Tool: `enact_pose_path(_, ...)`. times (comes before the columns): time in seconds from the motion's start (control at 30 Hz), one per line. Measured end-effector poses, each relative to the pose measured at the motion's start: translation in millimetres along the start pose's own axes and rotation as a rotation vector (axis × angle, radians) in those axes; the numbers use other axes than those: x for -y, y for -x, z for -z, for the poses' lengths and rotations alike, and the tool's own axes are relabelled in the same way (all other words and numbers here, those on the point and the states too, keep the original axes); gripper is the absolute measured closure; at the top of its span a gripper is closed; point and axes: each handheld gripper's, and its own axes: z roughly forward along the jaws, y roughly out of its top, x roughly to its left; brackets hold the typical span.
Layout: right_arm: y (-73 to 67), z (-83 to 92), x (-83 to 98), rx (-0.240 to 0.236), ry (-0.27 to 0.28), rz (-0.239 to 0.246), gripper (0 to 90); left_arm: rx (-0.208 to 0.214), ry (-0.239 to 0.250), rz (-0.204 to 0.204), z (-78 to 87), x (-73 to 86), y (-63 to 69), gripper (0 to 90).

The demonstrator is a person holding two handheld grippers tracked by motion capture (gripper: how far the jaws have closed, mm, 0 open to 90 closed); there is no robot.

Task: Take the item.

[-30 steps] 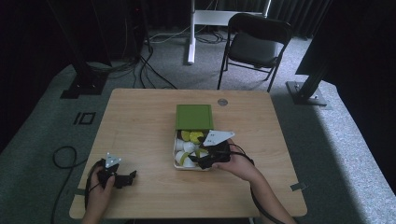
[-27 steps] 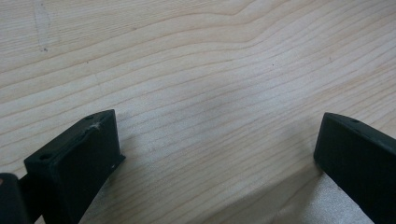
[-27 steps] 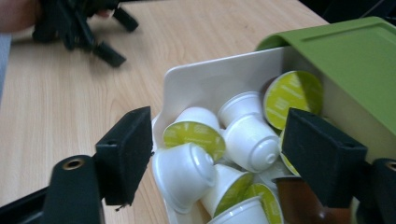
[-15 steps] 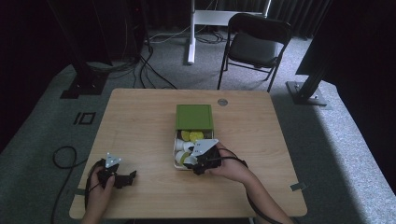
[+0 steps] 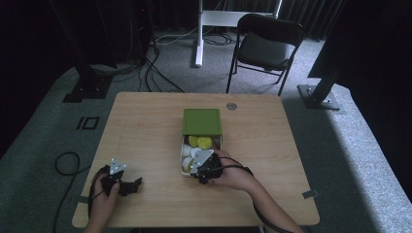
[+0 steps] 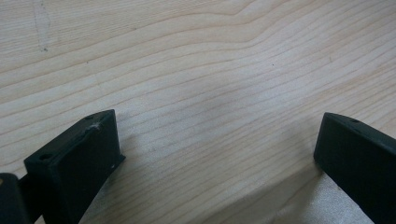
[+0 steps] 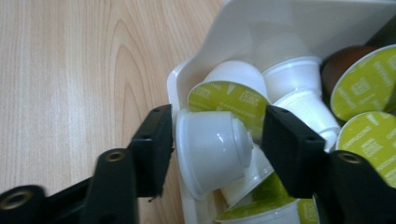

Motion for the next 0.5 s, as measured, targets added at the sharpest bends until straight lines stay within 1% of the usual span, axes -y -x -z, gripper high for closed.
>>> enact_pose_path(0.1,0.0,-1.4,-1.2,-0.009,-0.017,0.0,45.3,0.0,0.0,0.0,0.0,0.0,0.0,1.3)
enact_pose_path(0.13,1.5,-2.1,-1.9,-0.014,-0.026,-0.01,48.0,0.0,0.002,0.003,-0.1,0.0,0.2,1.3)
enact_pose_path(0.17,1.5,-2.1,-1.9,-0.014,-0.026,-0.01,48.0,0.0,0.002,0.003,-0.1,0.0,0.2,1.3)
enact_pose_path(0.2,3.3,-1.8,-2.2,-0.022,-0.03,-0.034,48.1,0.0,0.003,0.002,-0.2,0.1,0.1,1.4)
enact_pose_path(0.23,4.3,-1.9,-2.6,-0.023,-0.033,-0.041,48.9,0.0,0.003,0.002,-0.2,0.1,0.1,1.3)
enact_pose_path(0.27,5.2,-2.1,-2.6,-0.018,-0.036,-0.044,50.1,0.0,0.003,0.002,-0.2,0.1,0.1,1.3)
enact_pose_path(0.33,7.2,-2.6,-3.1,-0.024,-0.04,-0.063,50.7,0.0,0.003,0.002,-0.2,0.1,0.1,1.3)
enact_pose_path(0.4,7.7,-3.9,-3.3,-0.012,-0.053,-0.052,51.2,0.0,0.002,0.001,-0.1,0.1,0.1,1.4)
enact_pose_path(0.43,7.9,-4.8,-3.6,-0.011,-0.054,-0.067,51.1,0.0,0.003,0.002,-0.2,0.1,0.1,1.3)
enact_pose_path(0.5,8.0,-6.0,-4.5,-0.007,-0.061,-0.073,51.4,0.0,0.003,0.002,-0.2,0.1,0.1,1.4)
